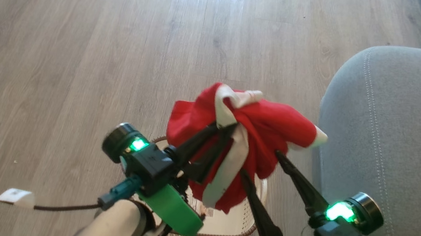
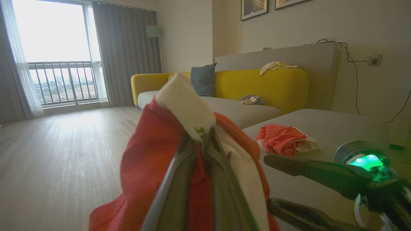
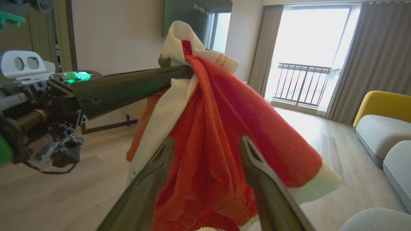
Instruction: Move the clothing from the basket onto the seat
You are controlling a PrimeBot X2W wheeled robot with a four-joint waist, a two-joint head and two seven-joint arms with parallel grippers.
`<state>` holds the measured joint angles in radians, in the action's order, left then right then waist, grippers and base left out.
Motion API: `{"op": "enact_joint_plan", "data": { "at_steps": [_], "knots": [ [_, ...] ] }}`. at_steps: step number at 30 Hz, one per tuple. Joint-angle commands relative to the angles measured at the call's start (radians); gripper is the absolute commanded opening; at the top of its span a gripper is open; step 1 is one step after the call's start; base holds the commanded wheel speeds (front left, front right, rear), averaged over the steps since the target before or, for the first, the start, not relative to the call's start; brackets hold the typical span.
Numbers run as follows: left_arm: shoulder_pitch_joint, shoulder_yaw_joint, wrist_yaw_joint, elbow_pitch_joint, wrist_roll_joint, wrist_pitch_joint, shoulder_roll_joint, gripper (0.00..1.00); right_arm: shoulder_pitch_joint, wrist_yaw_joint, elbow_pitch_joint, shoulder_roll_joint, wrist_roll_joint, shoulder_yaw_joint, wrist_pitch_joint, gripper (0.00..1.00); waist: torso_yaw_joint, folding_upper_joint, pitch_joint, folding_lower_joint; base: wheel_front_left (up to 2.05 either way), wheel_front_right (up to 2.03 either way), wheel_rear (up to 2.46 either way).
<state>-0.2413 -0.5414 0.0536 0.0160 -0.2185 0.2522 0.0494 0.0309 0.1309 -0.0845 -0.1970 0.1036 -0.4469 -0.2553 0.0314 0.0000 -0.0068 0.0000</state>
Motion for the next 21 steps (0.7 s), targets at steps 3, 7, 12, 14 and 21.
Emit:
{"op": "enact_joint_plan", "data": {
  "at_steps": [3,7,12,14,21],
  "knots": [
    [-0.031,0.003,0.016,-0.026,0.018,0.01,0.001,0.0,0.06,0.0,-0.003,-0.025,-0.023,-0.042,-0.006,1.0,0.01,0.0,0.001,0.0,0.0,0.0,0.0],
    [-0.035,-0.036,0.035,-0.02,0.034,0.01,0.001,0.0,0.085,0.0,0.042,-0.051,-0.036,-0.072,-0.006,1.0,0.02,0.0,-0.001,0.0,0.0,0.0,0.0],
    [-0.035,-0.073,0.053,-0.015,0.043,0.01,0.001,0.0,0.113,0.0,0.092,-0.07,-0.052,-0.097,-0.006,1.0,0.028,0.0,-0.005,0.0,0.0,0.0,0.0],
    [-0.035,-0.087,0.059,-0.011,0.045,0.01,0.001,0.0,0.124,0.0,0.105,-0.072,-0.056,-0.109,-0.006,1.0,0.031,0.0,-0.008,0.0,0.0,0.0,0.0],
    [-0.034,-0.115,0.069,-0.008,0.041,0.01,0.001,0.0,0.143,0.0,0.145,-0.054,-0.05,-0.122,-0.006,0.41,0.035,0.0,-0.012,0.0,0.0,0.0,0.0]
  ]
}}
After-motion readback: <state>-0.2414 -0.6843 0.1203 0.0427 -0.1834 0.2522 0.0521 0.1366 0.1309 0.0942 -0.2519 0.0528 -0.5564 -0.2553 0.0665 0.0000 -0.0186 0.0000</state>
